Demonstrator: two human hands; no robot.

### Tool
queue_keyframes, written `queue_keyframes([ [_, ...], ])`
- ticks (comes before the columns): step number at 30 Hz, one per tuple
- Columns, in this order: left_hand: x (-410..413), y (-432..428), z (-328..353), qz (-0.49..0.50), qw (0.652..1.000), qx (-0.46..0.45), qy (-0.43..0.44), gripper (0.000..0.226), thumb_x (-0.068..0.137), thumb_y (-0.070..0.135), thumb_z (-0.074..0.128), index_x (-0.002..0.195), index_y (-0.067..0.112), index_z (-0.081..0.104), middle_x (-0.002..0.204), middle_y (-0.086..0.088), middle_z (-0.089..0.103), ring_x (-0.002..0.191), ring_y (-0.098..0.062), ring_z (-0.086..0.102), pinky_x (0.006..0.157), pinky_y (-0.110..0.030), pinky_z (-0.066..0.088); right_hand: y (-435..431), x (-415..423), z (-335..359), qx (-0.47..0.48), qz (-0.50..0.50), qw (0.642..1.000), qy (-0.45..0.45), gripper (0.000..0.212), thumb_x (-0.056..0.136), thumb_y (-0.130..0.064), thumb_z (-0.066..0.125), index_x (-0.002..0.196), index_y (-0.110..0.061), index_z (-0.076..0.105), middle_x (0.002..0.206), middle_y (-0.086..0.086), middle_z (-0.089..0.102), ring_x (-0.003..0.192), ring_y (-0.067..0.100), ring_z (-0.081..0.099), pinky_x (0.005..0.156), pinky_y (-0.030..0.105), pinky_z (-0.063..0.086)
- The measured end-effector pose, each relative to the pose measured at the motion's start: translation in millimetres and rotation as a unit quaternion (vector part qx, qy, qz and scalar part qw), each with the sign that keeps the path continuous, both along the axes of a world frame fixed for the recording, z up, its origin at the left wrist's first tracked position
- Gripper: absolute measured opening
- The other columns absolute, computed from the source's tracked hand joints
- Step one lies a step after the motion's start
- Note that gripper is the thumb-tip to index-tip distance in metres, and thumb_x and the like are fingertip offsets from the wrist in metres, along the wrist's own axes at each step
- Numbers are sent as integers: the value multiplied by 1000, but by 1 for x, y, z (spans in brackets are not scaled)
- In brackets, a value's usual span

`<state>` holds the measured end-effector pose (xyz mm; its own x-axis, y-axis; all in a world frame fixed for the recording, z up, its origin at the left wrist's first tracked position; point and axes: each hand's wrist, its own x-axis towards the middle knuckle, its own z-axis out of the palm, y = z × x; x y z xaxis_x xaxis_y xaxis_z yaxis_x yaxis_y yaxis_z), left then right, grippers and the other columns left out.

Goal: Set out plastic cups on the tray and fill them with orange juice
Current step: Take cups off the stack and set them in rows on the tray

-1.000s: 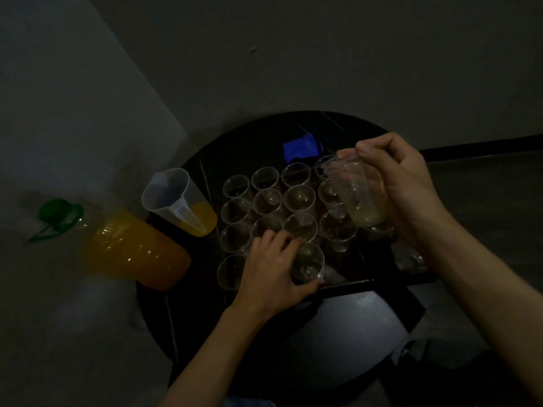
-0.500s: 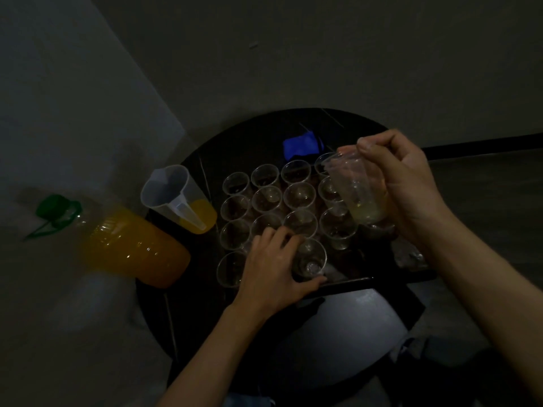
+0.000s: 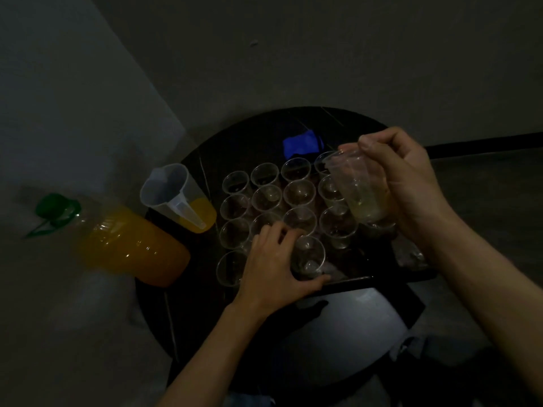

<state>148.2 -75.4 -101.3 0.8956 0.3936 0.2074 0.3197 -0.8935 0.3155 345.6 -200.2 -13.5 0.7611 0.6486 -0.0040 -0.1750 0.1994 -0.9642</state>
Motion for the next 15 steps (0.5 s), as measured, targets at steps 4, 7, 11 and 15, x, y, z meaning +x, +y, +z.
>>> queue_keyframes([
  [4,3,10,12,70,992,-79,-70,57,85,65,54,123,22,59,123,8,44,114,-7,45,94,-25,43,0,0,1,-1,-1,1000,1,49,70,-46,72,107,-15,60,113,9,73,104,22,71,94,47,57],
  [7,19,25,45,83,972,-173,-135,47,91,57,44,116,22,62,120,3,48,106,-3,53,87,-19,49,-1,-1,1,2,0,1000,14,56,72,-46,72,115,-13,57,114,7,73,103,20,72,88,42,59],
  [11,50,37,104,-2,943,-282,-175,35,97,42,48,121,23,64,123,0,60,113,-7,59,97,-23,49,-2,-3,1,6,18,999,27,44,80,-45,68,110,-14,57,115,7,73,102,23,72,81,39,59],
  [15,81,27,144,-121,935,-329,-52,40,101,30,53,138,17,57,129,-2,64,118,-13,63,102,-33,53,-8,-4,1,-4,42,999,5,32,81,-44,68,99,-19,61,105,4,75,90,19,73,70,30,57],
])
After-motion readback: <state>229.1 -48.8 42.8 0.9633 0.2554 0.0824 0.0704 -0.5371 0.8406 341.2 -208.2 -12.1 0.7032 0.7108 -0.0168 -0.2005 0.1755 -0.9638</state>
